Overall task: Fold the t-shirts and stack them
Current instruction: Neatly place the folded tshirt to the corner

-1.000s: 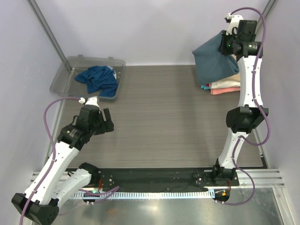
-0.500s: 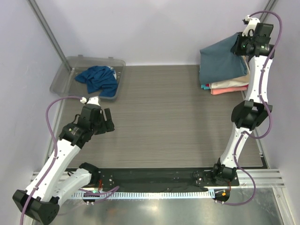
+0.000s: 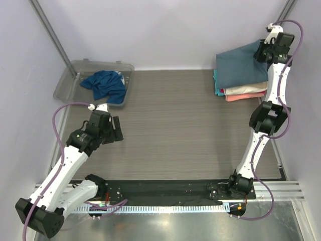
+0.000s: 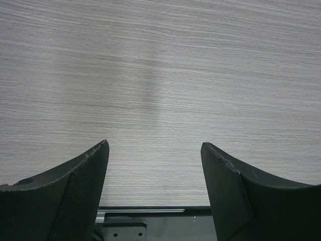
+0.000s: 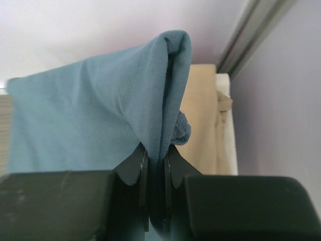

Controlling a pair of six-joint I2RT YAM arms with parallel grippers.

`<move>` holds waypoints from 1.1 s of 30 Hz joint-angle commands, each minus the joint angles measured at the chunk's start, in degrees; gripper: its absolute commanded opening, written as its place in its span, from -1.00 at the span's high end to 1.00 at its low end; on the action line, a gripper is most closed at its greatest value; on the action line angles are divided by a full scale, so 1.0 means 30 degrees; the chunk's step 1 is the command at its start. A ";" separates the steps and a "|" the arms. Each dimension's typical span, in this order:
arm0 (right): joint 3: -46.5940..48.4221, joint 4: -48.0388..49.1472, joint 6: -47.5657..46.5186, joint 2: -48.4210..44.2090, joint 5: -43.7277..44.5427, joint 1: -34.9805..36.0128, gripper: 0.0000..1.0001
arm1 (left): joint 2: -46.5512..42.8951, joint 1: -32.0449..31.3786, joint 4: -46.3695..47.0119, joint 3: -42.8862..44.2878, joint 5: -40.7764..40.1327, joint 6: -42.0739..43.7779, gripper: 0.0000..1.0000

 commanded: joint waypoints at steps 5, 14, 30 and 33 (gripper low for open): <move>-0.1365 0.6812 0.0477 0.1372 0.1666 -0.0967 0.97 | 0.0299 -0.0161 0.0575 -0.0038 -0.0420 0.0001 -0.48; -0.1659 1.0307 -0.0518 0.3776 0.0761 -0.1026 0.68 | 0.0650 -0.0308 0.0487 -0.0037 -0.0625 -0.0087 -0.47; -0.4794 1.2509 0.2643 -0.1757 0.7232 -0.1114 -0.75 | -0.0404 -0.0308 0.0663 -0.0067 -0.0244 0.0000 -0.47; -0.5466 1.2363 0.4545 -0.3950 0.6655 -0.1260 -0.89 | -0.0842 -0.0337 0.0634 -0.0067 -0.0244 0.0030 -0.47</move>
